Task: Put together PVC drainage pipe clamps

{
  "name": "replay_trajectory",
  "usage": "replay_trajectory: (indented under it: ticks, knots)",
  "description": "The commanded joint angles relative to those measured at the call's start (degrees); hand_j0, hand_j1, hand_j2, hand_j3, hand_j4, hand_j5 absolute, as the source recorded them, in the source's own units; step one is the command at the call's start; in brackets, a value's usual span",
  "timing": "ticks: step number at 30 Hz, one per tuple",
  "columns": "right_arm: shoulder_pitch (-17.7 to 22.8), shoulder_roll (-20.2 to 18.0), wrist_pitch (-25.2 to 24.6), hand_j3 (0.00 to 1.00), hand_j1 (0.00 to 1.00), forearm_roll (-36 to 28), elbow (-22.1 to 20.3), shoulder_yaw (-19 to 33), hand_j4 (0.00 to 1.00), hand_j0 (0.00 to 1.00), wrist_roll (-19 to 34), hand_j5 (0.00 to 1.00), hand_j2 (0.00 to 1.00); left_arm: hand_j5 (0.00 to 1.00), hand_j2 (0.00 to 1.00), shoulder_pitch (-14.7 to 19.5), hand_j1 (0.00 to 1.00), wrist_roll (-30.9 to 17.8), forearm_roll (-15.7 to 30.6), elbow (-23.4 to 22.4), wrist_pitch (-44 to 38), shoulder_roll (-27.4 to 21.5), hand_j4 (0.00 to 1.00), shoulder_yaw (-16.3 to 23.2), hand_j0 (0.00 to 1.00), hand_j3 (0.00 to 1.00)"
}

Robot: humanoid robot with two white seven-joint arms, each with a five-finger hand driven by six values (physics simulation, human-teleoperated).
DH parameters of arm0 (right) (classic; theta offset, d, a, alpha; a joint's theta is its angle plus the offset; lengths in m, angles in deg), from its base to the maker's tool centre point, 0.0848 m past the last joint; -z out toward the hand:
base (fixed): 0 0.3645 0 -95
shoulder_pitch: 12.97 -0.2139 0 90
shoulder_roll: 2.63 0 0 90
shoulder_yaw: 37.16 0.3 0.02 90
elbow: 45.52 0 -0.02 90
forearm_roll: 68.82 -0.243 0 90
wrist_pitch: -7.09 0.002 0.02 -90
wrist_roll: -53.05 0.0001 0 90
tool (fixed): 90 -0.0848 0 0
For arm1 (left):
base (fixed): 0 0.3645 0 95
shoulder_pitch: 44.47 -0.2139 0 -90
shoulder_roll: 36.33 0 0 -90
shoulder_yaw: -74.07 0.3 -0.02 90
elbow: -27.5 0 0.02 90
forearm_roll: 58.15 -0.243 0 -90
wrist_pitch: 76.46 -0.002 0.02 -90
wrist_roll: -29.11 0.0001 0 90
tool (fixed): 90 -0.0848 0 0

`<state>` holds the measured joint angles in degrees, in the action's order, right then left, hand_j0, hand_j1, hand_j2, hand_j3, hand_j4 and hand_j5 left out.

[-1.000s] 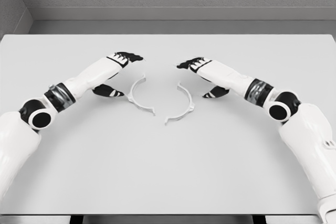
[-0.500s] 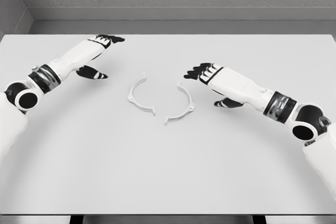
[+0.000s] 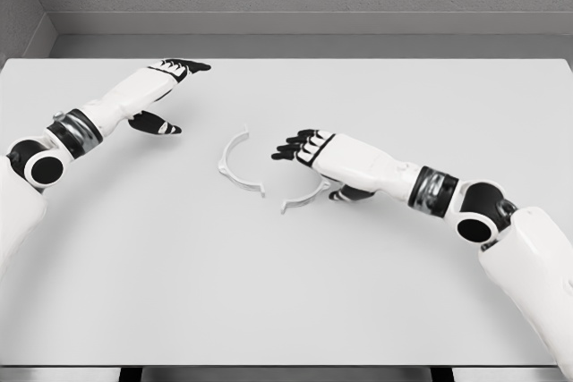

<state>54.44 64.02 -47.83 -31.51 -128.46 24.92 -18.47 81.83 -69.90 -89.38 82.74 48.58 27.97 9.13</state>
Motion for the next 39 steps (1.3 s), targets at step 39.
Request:
replay_trajectory:
  ticks: [39]
  knots:
    - [-3.96, -3.8, -0.08, 1.0, 1.0, -0.31, -0.91, 14.91, 1.0, 1.0, -0.11, 1.0, 1.0, 1.0, 1.0, 1.84, 1.0, -0.04, -0.23, -2.15, -0.05, 1.1, 1.0, 3.06, 1.0, 1.0]
